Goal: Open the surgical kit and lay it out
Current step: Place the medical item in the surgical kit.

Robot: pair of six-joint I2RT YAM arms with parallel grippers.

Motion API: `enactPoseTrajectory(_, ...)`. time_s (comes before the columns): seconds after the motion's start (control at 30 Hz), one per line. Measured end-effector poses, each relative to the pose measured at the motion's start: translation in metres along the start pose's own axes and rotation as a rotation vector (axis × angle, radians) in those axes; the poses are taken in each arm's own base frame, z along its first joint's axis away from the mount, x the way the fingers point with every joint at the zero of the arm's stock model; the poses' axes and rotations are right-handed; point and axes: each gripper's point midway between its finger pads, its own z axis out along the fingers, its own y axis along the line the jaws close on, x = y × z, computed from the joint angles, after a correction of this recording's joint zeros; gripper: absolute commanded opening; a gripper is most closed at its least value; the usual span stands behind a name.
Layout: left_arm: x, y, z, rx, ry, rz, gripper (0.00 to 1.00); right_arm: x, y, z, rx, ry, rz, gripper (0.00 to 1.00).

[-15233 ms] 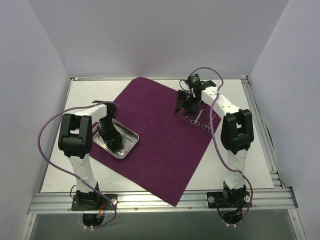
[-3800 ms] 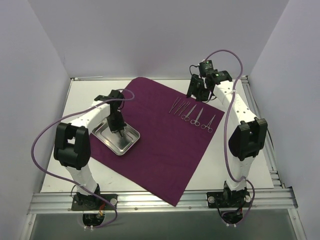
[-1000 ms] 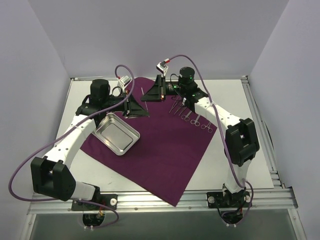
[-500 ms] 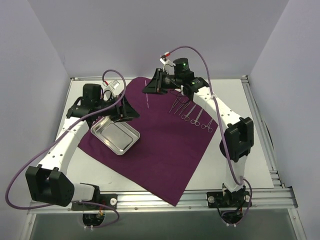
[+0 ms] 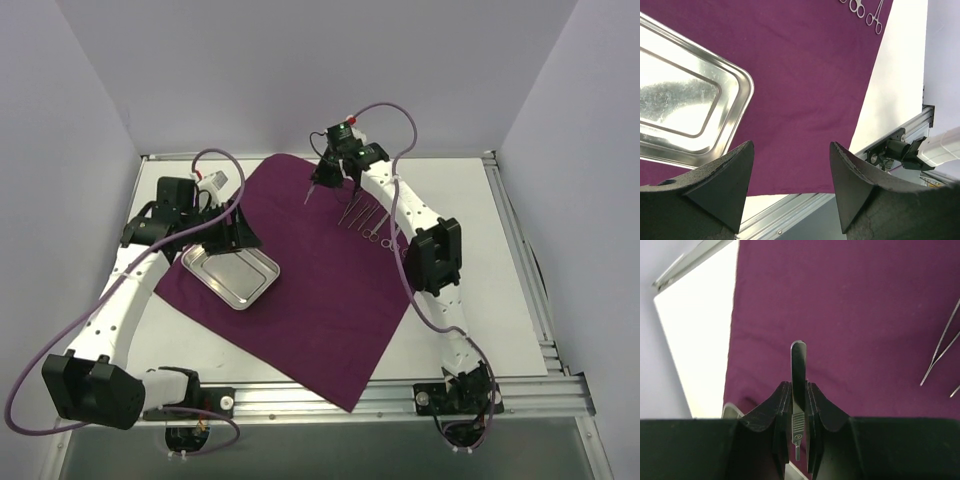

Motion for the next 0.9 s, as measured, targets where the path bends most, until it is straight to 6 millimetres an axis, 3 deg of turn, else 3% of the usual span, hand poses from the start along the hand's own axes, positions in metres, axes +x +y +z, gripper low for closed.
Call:
enactPoseTrajectory(0.23,0.01,0.006,0.003,-0.009,0.022,-0.012,0.7,-0.003,-0.051,0.04,0.2,-0.057,0.099,0.0)
enactPoseTrajectory(0.43,0.015,0.009,0.006,-0.01,0.036,-0.019,0.7,-0.007,-0.084,0.06,0.305,-0.092,0.14,0.0)
enactPoseTrajectory(0.7,0.022,0.013,0.009,-0.012,0.054,-0.029,0.7,-0.024,-0.098,0.072,0.332,-0.139,0.211,0.0)
enactPoseTrajectory(0.9,0.022,0.013,0.01,-0.013,0.055,-0.029,0.7,-0.017,-0.112,0.083,0.368,-0.128,0.236,0.0)
